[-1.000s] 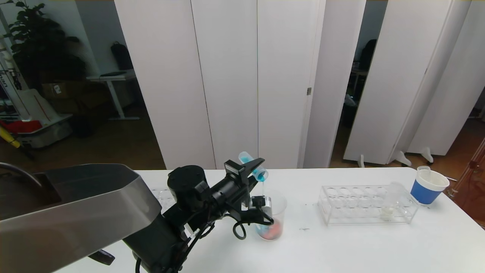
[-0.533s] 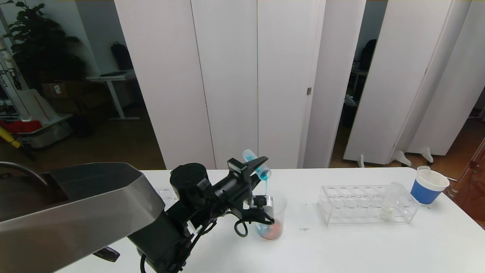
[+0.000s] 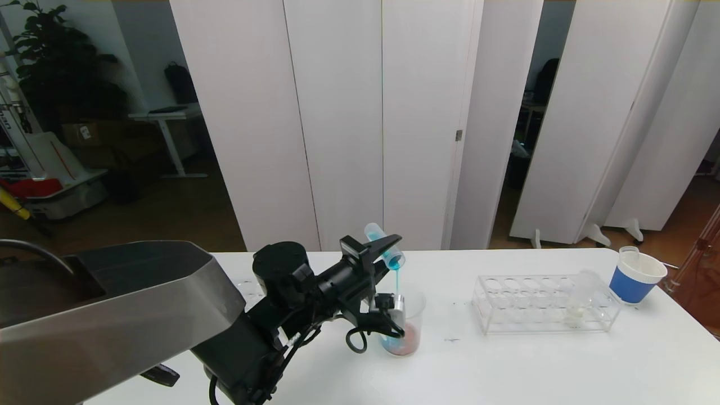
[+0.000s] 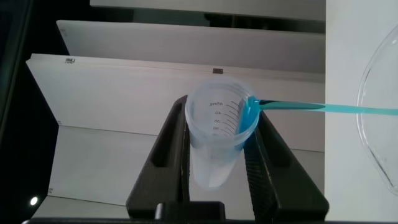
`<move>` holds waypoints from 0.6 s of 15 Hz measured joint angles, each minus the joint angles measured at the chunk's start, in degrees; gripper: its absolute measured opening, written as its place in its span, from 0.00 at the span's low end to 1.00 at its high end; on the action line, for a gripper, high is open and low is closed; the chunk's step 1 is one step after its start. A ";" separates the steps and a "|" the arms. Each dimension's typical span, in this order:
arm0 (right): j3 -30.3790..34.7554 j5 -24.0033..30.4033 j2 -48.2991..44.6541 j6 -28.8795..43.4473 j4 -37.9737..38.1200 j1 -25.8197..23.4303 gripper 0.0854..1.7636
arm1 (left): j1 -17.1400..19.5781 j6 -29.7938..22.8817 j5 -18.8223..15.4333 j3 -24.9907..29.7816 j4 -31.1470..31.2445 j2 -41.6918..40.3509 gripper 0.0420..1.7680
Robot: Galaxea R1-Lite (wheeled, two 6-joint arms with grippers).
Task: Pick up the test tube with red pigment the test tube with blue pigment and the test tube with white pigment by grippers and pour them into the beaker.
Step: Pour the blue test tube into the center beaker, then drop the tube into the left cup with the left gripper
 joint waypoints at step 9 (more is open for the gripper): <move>0.00 0.00 0.00 0.00 0.05 0.00 0.99 | -0.02 0.02 0.02 0.00 0.00 -0.09 0.32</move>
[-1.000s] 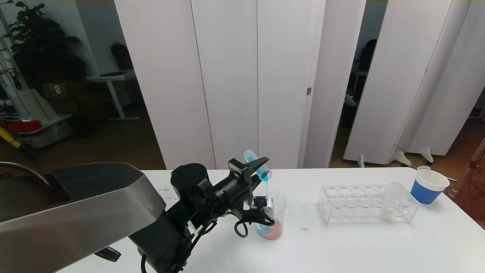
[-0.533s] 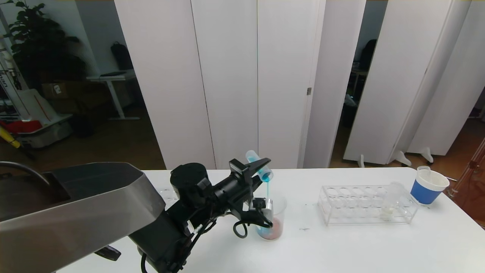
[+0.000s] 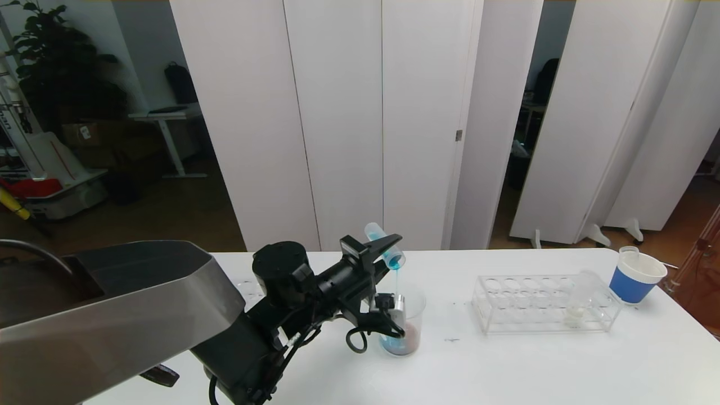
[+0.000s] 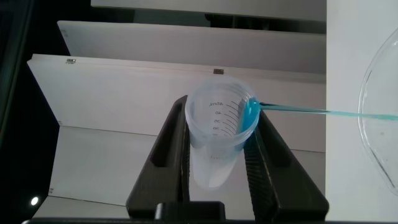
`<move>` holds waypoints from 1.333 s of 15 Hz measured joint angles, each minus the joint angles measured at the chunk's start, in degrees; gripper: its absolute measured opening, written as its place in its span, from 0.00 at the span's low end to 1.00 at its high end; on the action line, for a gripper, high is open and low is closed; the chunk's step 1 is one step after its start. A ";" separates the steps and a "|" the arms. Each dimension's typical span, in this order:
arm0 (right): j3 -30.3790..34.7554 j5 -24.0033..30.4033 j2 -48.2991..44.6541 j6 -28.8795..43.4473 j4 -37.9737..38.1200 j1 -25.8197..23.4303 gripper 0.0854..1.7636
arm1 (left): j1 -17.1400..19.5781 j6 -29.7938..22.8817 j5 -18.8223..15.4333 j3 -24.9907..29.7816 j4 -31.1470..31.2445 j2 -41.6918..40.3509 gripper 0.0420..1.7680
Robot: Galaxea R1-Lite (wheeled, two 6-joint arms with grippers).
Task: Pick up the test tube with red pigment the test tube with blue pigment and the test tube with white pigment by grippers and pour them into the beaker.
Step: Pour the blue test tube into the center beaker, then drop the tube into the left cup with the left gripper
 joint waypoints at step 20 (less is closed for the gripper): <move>0.00 0.00 0.00 0.00 -0.02 0.00 0.99 | -0.28 0.69 0.18 -1.21 0.02 -0.02 0.32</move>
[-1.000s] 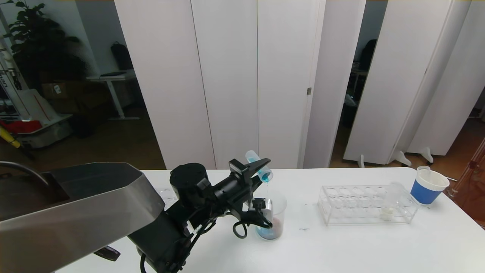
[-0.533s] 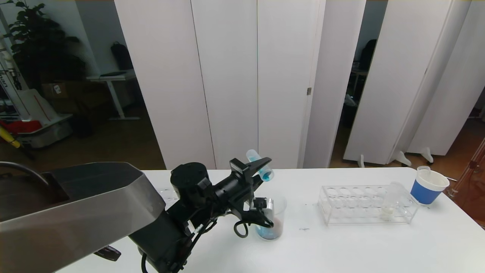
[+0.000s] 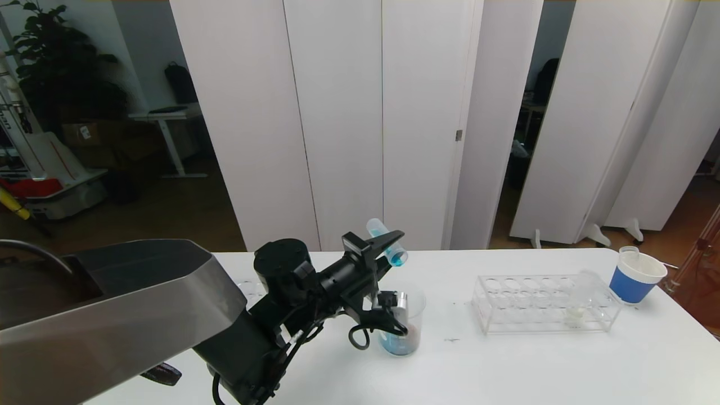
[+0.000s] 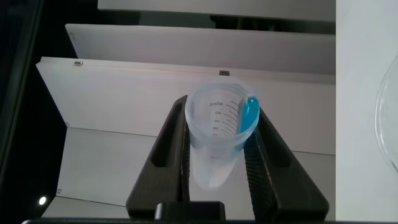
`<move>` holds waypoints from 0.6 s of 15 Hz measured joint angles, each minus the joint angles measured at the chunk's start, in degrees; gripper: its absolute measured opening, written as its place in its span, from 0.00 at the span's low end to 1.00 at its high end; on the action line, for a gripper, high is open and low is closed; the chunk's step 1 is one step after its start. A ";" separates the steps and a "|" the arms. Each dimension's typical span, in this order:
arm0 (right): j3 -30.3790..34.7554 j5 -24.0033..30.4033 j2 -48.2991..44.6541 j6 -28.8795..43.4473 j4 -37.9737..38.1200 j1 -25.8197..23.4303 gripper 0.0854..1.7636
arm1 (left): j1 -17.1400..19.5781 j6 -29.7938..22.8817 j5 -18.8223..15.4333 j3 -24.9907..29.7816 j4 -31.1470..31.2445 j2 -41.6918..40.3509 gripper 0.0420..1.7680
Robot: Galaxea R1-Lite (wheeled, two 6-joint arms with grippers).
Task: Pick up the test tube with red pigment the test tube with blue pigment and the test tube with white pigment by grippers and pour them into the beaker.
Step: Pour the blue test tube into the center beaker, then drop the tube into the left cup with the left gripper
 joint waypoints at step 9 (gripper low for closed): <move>0.00 0.00 0.00 0.00 0.00 0.00 0.99 | 0.37 1.52 -0.11 -0.33 -0.02 -0.43 0.32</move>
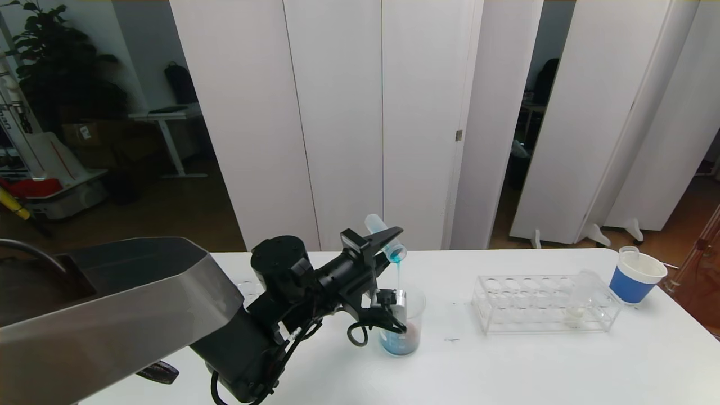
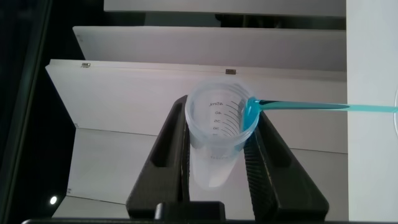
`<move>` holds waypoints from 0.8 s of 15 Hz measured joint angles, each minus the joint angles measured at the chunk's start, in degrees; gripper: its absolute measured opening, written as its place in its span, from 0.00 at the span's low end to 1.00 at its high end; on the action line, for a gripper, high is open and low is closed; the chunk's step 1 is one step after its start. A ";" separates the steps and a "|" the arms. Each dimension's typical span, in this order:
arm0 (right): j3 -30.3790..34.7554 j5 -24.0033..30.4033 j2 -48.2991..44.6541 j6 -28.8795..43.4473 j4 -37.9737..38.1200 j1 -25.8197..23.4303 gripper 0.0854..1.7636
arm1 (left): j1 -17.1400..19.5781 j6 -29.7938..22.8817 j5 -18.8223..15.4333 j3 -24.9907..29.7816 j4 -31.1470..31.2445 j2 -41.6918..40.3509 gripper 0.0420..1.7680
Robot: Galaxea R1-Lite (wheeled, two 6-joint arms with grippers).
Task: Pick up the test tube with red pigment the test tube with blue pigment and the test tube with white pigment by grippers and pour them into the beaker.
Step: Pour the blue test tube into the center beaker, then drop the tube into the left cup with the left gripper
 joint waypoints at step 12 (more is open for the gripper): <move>0.00 0.00 0.00 0.00 0.00 0.00 0.99 | 0.00 0.05 0.01 -0.44 0.00 -0.79 0.32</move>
